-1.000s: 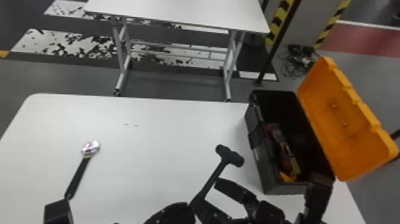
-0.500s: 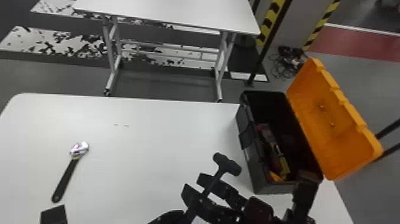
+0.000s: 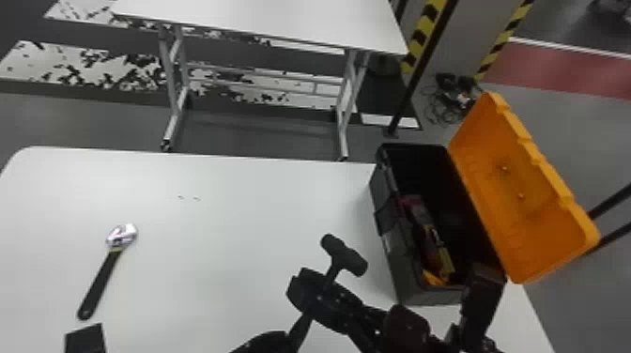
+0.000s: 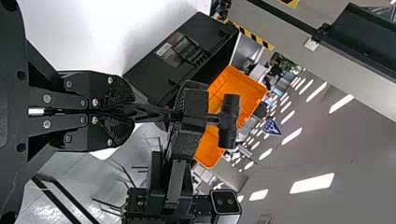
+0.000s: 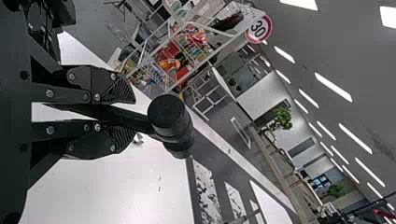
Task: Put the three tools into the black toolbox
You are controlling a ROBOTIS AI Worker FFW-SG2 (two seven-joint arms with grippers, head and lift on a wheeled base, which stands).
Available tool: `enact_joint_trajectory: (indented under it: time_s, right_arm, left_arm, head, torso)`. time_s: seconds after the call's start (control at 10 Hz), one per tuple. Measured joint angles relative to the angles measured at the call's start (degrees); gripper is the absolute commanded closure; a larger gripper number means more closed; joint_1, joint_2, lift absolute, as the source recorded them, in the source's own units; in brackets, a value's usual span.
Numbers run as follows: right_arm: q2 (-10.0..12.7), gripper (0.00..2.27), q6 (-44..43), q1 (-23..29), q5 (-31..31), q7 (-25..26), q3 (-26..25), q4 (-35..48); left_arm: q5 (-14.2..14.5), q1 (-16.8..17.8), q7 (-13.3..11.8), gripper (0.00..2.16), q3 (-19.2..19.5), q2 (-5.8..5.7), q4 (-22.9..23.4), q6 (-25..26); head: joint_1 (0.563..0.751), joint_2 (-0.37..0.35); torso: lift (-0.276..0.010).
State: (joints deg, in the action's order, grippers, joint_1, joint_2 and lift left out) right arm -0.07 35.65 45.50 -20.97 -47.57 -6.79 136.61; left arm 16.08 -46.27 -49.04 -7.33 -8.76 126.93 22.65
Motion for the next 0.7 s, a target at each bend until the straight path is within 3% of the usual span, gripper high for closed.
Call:
enact_joint_trajectory:
  time_s: [0.1,0.2,0.3,0.7]
  right_arm:
    - [-0.1,2.25,0.2,-0.1,0.0,-0.1,-0.1,0.1]
    - [-0.1,2.25,0.3,-0.1,-0.1,-0.1,-0.3,0.1]
    - [-0.2,2.25,0.4,-0.1,-0.1,0.0,-0.4,0.1]
    - [-0.3,2.25,-0.4,-1.9,3.1,2.3,-2.9,1.6]
  left_arm:
    - [0.0,0.2,0.0,1.82,0.1,0.05,-0.1,0.0]
    - [0.2,0.2,-0.2,0.39,0.3,0.15,-0.1,0.0]
    - [0.4,0.3,-0.9,0.0,0.6,0.21,-0.2,0.0]
    - [2.4,-0.3,-1.0,0.03,4.4,0.46,-0.2,-1.3]
  head:
    - [0.695,-0.196]
    - [0.695,-0.195]
    - [0.695,-0.195]
    - [0.695,-0.186]
  torso:
    - [-0.051]
    - [-0.051]
    - [-0.051]
    - [-0.051]
